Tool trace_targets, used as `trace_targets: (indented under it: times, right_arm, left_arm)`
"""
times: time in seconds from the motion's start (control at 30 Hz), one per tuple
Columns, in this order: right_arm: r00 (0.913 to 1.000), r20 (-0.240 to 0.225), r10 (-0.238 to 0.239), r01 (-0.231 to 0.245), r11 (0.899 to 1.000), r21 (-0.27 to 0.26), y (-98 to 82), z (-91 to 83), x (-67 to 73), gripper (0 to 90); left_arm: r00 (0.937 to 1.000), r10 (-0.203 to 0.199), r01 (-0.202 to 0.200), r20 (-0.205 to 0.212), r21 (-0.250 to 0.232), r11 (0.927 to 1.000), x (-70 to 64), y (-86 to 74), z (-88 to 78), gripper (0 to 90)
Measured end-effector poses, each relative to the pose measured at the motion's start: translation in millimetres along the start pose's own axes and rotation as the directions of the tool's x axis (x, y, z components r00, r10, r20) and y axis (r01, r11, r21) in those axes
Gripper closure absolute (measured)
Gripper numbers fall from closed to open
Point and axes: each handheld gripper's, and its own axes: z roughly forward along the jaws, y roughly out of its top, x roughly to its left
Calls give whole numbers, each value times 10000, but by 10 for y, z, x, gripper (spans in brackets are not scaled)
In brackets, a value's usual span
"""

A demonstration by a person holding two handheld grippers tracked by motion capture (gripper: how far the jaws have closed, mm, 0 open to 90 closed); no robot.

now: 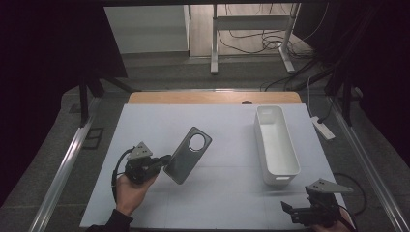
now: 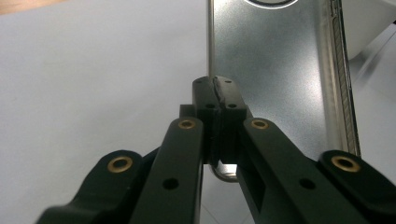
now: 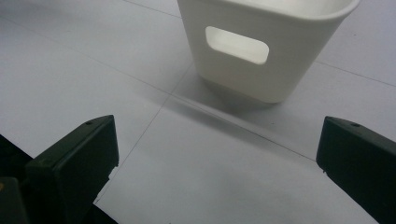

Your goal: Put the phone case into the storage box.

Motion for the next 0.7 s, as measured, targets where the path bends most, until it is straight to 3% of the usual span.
trace_targets:
  times: [0.33,0.7]
  right_arm:
    - [10000,-60,-32,31,10000,-66,1,-18,1,0]
    - [9968,-795,-4,-50,9977,-674,116,-139,-13,0]
  left_arm:
    - [9999,65,-66,-128,-151,9999,-75,-89,-102,892]
    - [9998,67,-71,-160,-228,9997,-145,-129,-148,892]
